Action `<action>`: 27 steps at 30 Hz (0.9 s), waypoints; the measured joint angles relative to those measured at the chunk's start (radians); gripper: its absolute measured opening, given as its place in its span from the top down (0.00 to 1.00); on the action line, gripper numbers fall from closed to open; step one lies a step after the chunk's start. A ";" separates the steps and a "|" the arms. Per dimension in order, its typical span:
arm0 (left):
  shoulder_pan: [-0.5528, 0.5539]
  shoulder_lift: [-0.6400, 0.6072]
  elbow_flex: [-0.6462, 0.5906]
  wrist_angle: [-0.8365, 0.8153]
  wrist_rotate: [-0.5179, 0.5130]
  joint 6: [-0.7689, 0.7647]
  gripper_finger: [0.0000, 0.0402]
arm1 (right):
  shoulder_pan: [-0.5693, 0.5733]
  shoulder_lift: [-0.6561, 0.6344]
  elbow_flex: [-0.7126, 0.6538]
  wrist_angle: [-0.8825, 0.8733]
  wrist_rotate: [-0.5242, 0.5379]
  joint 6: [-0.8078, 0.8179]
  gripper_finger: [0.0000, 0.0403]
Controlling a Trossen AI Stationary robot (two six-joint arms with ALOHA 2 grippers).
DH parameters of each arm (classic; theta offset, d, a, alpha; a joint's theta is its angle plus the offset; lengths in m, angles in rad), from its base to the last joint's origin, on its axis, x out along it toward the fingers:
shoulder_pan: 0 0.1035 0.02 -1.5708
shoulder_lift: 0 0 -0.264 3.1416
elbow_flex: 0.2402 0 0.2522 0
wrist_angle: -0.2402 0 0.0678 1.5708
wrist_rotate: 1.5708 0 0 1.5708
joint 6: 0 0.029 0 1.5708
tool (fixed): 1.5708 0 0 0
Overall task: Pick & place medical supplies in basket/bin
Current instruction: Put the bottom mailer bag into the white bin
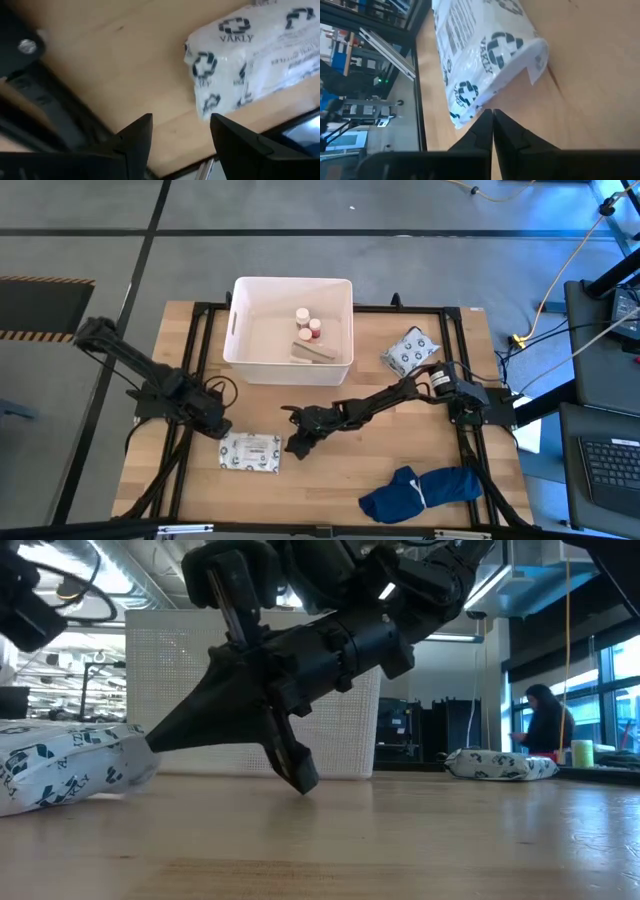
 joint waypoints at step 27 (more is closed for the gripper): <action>-0.163 0.022 -0.414 0.893 -0.309 -0.187 0.51 | 0.000 0.003 0.000 0.049 0.003 0.036 0.99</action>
